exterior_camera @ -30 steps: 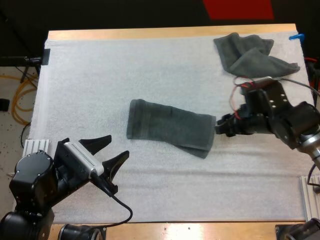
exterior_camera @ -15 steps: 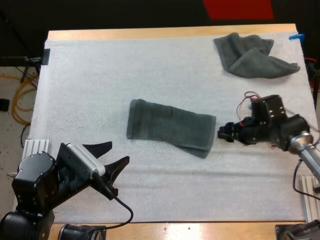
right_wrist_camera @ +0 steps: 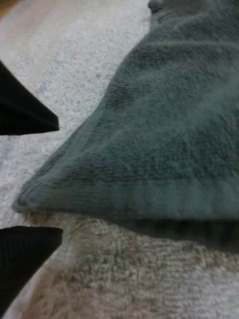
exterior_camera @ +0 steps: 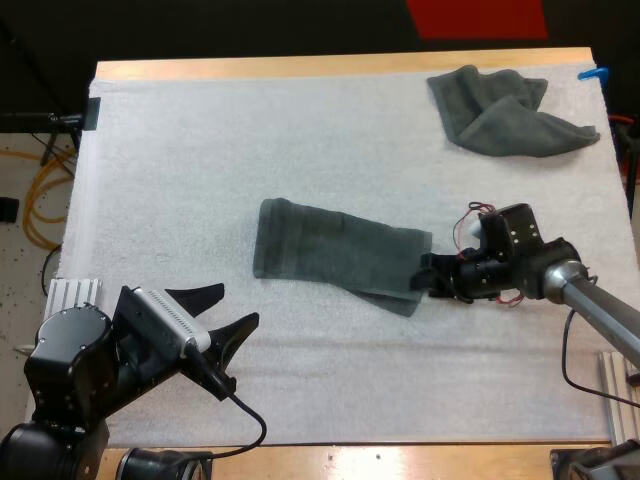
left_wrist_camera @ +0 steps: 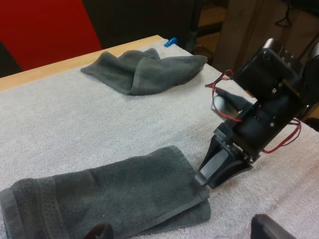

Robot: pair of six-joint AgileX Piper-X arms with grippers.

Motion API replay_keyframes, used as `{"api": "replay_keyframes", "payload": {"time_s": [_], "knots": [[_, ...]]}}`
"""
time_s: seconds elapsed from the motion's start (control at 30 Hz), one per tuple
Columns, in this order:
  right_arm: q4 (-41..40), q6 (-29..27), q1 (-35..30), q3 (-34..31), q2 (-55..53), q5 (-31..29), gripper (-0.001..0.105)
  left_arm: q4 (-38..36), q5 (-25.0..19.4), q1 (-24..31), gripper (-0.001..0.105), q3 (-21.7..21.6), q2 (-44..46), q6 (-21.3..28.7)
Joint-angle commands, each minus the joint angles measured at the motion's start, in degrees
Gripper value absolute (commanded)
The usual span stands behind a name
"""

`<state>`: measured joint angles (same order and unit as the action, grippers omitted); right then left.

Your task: Pick towel from pile fold and stack

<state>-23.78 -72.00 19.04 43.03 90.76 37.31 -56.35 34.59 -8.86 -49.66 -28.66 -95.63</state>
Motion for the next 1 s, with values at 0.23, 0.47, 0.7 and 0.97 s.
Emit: {"api": "replay_keyframes", "payload": {"time_s": [0.23,0.47,0.7,0.97], "knots": [[3.16,0.79,-0.03,0.09,3.82,5.25,0.042,0.25,0.37,-0.27,0.056,-0.37,-0.13,-0.58],[8.41,5.30,-0.03,0.09,4.36,8.06,0.042,0.25,0.37,-0.27,0.056,-0.37,-0.13,-0.58],[8.57,6.40,-0.03,0.09,4.36,9.40,0.041,0.25,0.37,-0.27,0.056,-0.37,-0.13,-0.58],[8.57,6.34,-0.03,0.09,3.57,9.76,0.015,0.25,0.37,-0.27,0.056,-0.37,-0.13,-0.58]]}}
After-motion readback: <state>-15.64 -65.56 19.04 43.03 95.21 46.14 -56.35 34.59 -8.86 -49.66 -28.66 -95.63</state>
